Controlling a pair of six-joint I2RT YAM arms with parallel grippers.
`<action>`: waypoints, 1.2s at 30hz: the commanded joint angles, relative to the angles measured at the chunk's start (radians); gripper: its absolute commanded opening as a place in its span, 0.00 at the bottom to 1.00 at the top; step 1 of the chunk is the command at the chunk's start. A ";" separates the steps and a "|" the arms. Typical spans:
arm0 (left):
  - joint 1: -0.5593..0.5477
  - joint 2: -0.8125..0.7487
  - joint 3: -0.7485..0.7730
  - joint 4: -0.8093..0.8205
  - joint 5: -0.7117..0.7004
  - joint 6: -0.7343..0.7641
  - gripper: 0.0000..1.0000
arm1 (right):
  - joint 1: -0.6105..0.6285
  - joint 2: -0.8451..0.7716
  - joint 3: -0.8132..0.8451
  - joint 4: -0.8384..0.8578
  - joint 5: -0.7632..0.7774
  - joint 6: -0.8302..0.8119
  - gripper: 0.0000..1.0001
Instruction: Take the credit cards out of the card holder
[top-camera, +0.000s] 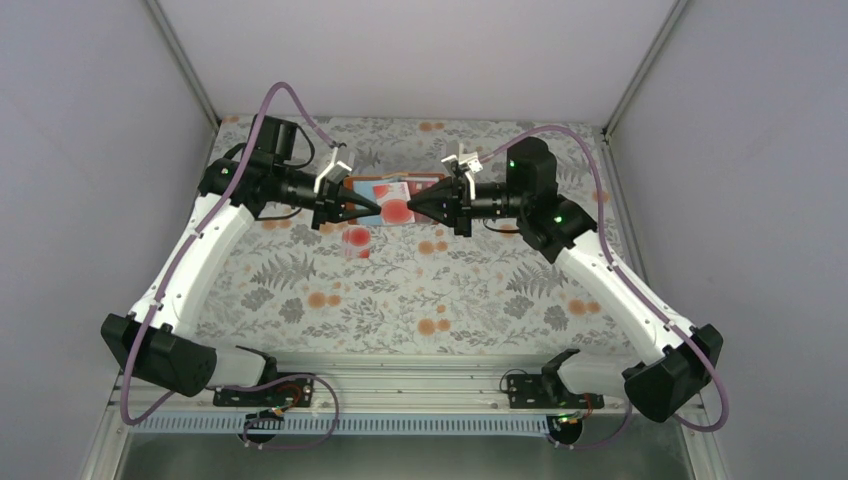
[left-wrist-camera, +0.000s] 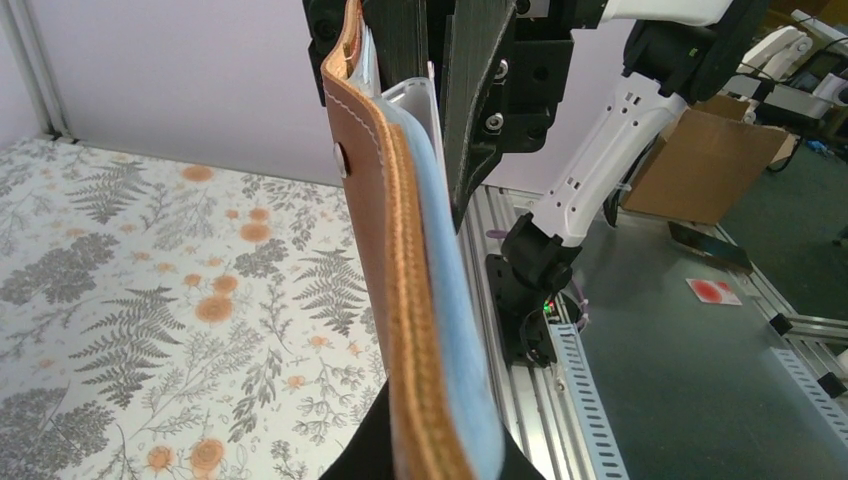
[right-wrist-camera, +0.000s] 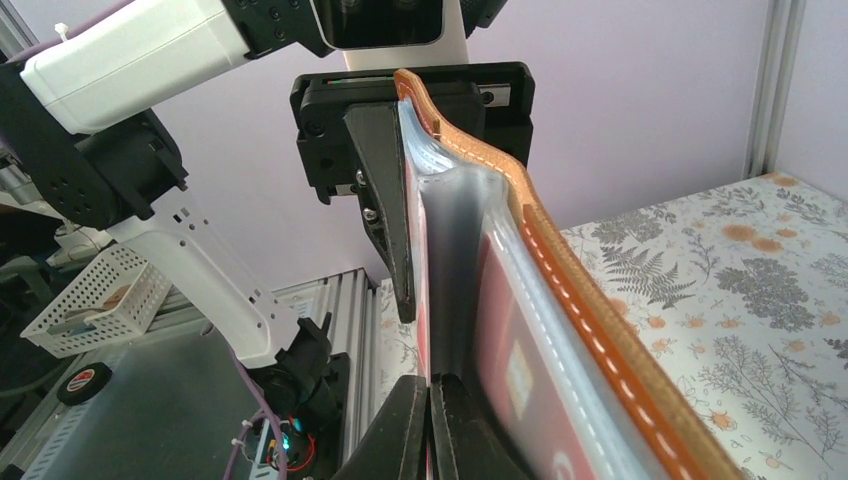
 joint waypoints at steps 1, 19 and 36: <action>-0.001 -0.008 0.004 -0.019 0.037 0.031 0.02 | -0.013 -0.033 0.005 -0.017 0.025 -0.024 0.04; 0.000 -0.009 0.004 -0.027 0.038 0.040 0.02 | -0.043 -0.037 0.005 -0.065 -0.038 -0.067 0.04; 0.000 -0.008 0.008 -0.035 0.043 0.047 0.02 | -0.025 -0.002 -0.058 -0.039 -0.079 -0.079 0.04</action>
